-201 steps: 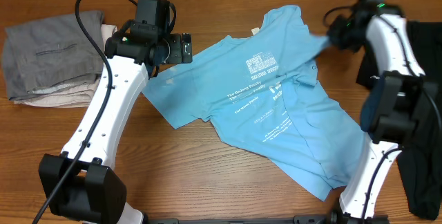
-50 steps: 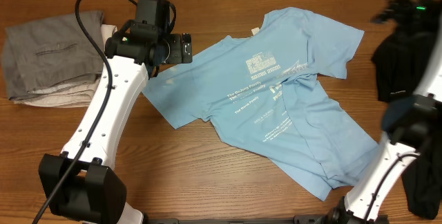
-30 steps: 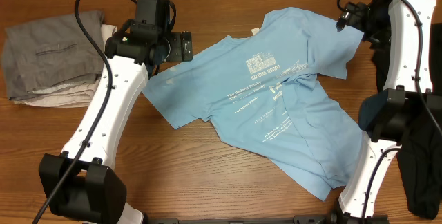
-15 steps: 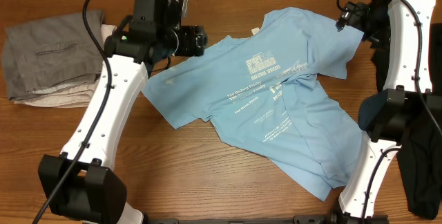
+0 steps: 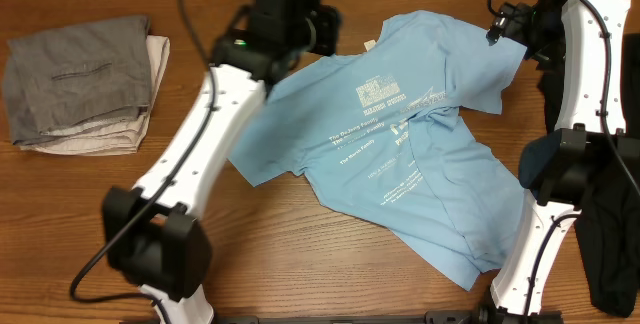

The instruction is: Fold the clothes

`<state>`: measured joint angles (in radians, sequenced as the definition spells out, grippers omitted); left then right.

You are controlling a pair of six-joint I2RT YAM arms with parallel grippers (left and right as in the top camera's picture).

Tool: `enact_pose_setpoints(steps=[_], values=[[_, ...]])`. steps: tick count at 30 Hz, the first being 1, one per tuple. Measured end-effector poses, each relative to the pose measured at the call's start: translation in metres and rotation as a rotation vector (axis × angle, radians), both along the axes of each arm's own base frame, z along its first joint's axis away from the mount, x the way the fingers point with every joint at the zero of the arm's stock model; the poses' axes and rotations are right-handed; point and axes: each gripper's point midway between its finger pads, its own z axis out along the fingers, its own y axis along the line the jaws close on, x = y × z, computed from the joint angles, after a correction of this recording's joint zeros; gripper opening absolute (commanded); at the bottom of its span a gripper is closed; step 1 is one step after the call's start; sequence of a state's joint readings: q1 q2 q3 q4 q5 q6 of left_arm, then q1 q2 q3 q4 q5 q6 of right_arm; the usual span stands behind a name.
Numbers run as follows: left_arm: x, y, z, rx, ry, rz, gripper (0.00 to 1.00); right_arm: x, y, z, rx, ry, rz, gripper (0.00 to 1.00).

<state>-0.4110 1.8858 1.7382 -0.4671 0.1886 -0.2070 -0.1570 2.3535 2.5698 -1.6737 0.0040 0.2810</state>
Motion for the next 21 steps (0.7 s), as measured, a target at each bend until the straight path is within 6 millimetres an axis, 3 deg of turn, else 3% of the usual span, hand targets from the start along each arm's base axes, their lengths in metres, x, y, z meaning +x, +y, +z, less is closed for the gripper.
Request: enact_pose_setpoints(steps=[2,3,8,14,21], values=[[-0.003,-0.013,-0.014,0.015,0.022,-0.021,0.11,0.000,0.000,0.000,0.000,0.000,0.000,1.00],[-0.005,-0.019,-0.020,0.025,0.029,-0.033,0.04,0.000,0.000,0.000,0.000,0.000,0.000,1.00],[-0.006,-0.024,-0.026,0.038,0.039,-0.011,0.04,0.000,0.000,0.000,0.000,0.001,0.000,1.00],[0.004,-0.012,-0.043,0.084,0.053,0.070,0.04,0.000,0.000,0.000,0.000,0.000,0.000,1.00],[0.018,-0.004,-0.117,0.211,0.134,0.106,0.04,0.000,0.000,0.000,0.000,0.001,0.000,1.00]])
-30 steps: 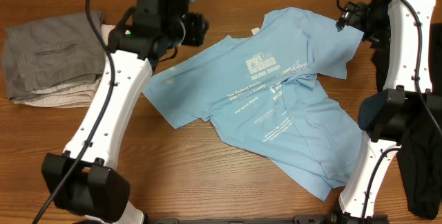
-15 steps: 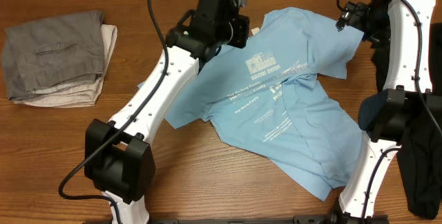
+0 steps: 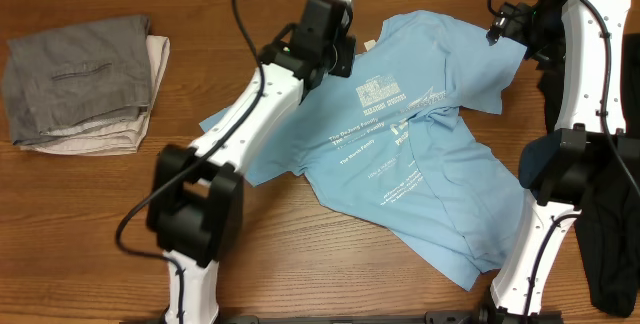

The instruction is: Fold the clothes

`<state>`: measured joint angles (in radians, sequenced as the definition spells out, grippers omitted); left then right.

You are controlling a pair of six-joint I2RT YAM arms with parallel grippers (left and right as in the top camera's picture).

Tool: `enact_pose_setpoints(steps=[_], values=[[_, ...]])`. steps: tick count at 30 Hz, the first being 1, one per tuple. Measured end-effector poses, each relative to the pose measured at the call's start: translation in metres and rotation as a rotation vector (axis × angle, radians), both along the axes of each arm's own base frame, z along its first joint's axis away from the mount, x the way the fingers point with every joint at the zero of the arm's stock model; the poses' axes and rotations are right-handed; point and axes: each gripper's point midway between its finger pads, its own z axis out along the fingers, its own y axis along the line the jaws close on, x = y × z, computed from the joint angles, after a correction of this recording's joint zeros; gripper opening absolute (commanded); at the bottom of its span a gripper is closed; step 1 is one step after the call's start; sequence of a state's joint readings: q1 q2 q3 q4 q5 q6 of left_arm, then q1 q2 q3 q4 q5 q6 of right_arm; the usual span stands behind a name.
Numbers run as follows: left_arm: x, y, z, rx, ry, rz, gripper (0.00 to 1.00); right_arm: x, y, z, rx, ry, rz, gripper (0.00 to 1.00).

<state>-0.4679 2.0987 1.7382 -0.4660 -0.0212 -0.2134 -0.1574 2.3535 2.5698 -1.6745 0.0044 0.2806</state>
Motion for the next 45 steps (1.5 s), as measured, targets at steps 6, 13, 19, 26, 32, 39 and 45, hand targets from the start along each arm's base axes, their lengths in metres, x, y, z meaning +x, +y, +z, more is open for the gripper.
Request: enact_pose_setpoints(steps=[6,13,19,26,32,39,45], values=[[0.006,0.008,-0.047,0.055,0.058,0.011,0.04,0.000,0.000,0.000,0.000,0.000,0.001,1.00],[0.017,0.035,-0.069,0.075,0.090,0.053,0.04,0.000,0.000,0.000,0.000,0.001,0.000,1.00],[0.017,0.045,-0.099,0.063,0.158,0.046,0.04,0.000,0.000,0.000,0.000,0.001,0.000,1.00],[0.005,0.055,-0.121,0.091,0.237,0.053,0.04,0.000,0.000,0.000,0.000,0.001,0.000,1.00],[0.002,0.084,-0.125,0.147,0.280,0.121,0.04,0.000,0.000,0.000,0.000,0.000,0.000,1.00],[0.000,0.147,-0.126,0.248,0.326,0.294,0.04,0.000,0.000,0.000,0.000,0.000,0.000,1.00],[-0.008,0.218,-0.128,0.276,0.391,0.450,0.04,0.000,0.000,0.000,0.000,0.001,0.000,1.00]])
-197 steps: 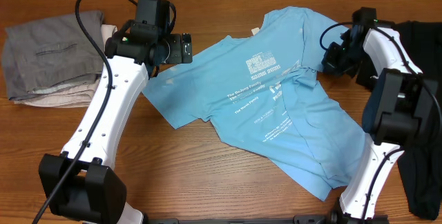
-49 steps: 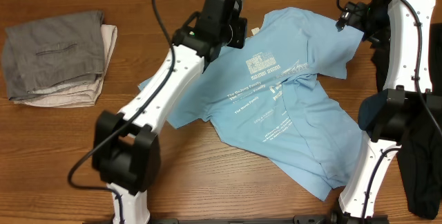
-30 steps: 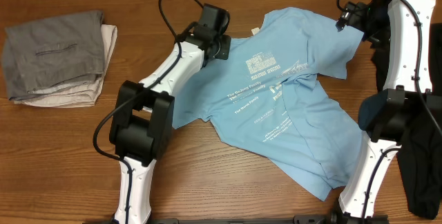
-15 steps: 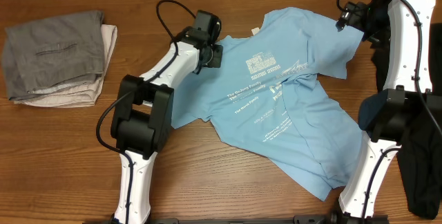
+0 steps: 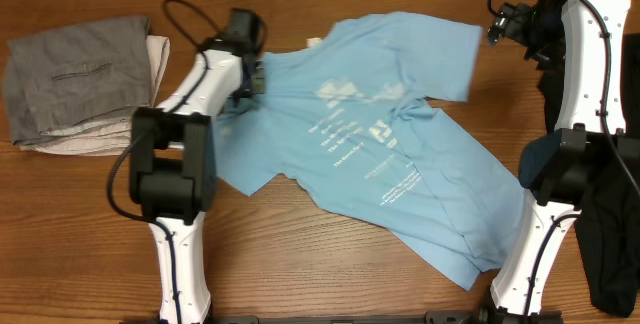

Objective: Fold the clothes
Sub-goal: 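Pull the T-shirt's left shoulder up-left with the left gripper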

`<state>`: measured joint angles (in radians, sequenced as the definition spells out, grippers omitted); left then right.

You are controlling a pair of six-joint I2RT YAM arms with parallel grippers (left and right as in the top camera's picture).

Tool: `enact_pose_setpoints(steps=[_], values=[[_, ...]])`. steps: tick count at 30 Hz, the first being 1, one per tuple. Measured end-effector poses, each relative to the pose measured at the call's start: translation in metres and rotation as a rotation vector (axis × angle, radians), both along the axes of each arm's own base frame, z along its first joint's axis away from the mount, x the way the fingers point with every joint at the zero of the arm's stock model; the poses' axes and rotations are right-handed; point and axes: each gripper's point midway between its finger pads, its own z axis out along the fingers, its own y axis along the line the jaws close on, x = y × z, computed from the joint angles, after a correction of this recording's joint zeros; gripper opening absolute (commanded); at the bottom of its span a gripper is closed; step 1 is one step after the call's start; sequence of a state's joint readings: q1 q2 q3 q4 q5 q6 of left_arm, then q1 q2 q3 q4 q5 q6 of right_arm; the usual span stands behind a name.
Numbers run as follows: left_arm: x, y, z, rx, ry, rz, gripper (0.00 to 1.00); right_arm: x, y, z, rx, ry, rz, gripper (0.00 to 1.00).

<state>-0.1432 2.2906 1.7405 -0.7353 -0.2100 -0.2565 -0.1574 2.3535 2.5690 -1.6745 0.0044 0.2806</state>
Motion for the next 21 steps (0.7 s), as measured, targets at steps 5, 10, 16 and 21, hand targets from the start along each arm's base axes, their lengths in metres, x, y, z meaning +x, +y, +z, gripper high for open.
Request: enact_pose_setpoints(steps=[5,10,16,21], values=[[-0.009,0.043,0.000,-0.009,0.035,0.114,0.04,0.000,0.000,0.000,0.000,0.000,0.000,1.00],[-0.010,0.050,0.001,-0.040,0.039,0.133,0.04,0.000,0.000,0.000,0.000,-0.001,0.000,1.00],[0.008,0.026,0.029,-0.055,-0.022,0.061,0.06,0.000,0.000,0.000,0.000,0.000,0.000,1.00],[0.049,-0.033,0.112,-0.129,-0.260,-0.104,0.08,0.000,0.000,0.000,0.000,-0.001,0.000,1.00]])
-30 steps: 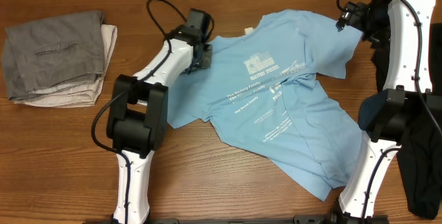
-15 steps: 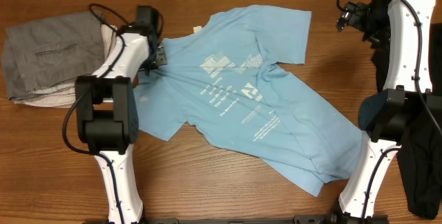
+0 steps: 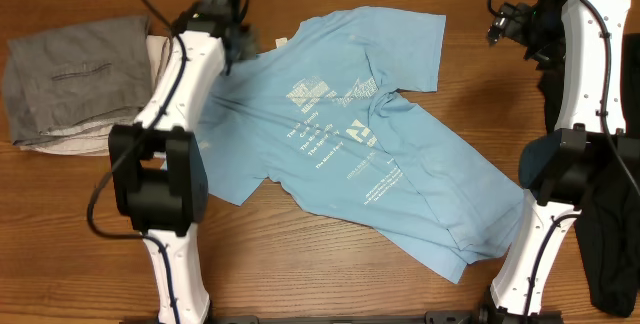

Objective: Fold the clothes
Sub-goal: 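Pull the T-shirt's left shoulder up-left with the left gripper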

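Observation:
A light blue T-shirt with white print lies face up and rumpled across the middle of the wooden table, its hem toward the front right. My left gripper sits at the shirt's far left edge beside the collar and looks shut on the cloth. The shirt's right sleeve lies flat. My right gripper hovers at the far right, apart from the shirt, with nothing visible in it. Its jaws are too small and dark to read.
A folded stack of grey and beige clothes lies at the far left, just beside the left arm. A dark garment hangs along the right edge behind the right arm's base.
My left gripper has moved a little farther back and to the left, and the shirt has shifted left with it. The right arm has not moved.
My left gripper first hovered over the collar, with the shirt's right sleeve at the right gripper. Then it was down at the collar. Then it was further left with the shirt pulled along, clear of the right gripper. The shirt now lies further left still.

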`<state>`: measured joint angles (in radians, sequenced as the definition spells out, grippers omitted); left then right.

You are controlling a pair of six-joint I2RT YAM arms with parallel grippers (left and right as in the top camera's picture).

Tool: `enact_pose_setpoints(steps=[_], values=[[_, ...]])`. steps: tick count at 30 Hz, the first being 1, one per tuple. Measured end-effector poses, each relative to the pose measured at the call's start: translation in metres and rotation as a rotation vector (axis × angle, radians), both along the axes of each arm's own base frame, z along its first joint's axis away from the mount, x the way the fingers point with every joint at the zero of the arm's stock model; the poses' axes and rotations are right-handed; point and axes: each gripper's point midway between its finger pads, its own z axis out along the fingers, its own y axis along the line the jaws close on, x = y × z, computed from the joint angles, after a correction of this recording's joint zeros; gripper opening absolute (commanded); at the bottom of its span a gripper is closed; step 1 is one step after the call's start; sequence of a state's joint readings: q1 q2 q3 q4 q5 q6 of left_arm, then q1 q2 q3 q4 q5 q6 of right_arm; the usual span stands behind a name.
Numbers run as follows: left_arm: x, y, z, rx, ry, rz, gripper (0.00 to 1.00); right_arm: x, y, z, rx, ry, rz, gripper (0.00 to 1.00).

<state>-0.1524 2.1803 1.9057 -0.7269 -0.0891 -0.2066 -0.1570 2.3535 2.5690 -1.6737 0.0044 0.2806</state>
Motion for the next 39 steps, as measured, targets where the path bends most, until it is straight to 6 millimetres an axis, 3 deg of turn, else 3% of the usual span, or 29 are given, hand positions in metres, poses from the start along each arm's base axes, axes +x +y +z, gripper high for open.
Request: enact_pose_setpoints(steps=[2,4,7,10,14,18,24,39], values=[[0.004,-0.022,0.024,-0.025,-0.061,-0.062,0.08,0.000,0.000,0.000,0.000,0.000,0.000,1.00],[0.004,-0.042,0.032,-0.041,-0.081,-0.113,0.08,0.000,0.000,0.000,0.000,0.000,0.000,1.00],[0.003,-0.051,0.015,-0.044,-0.049,-0.143,0.08,0.000,0.000,0.000,0.000,0.000,0.000,1.00],[0.003,-0.047,-0.021,-0.029,0.016,-0.143,0.07,0.000,0.000,0.000,0.000,0.000,0.000,1.00],[0.001,-0.037,-0.074,-0.003,0.107,-0.134,0.09,0.000,0.000,0.000,0.000,0.000,0.000,1.00],[0.000,-0.029,-0.098,0.013,0.145,-0.127,0.09,0.000,0.000,0.000,0.000,0.000,0.000,1.00],[-0.001,-0.011,-0.102,0.032,0.161,-0.095,0.09,0.000,0.000,0.000,0.000,0.000,0.000,1.00],[-0.032,0.064,-0.112,0.049,0.323,0.101,0.04,0.000,0.000,0.000,-0.001,-0.001,0.000,1.00]])
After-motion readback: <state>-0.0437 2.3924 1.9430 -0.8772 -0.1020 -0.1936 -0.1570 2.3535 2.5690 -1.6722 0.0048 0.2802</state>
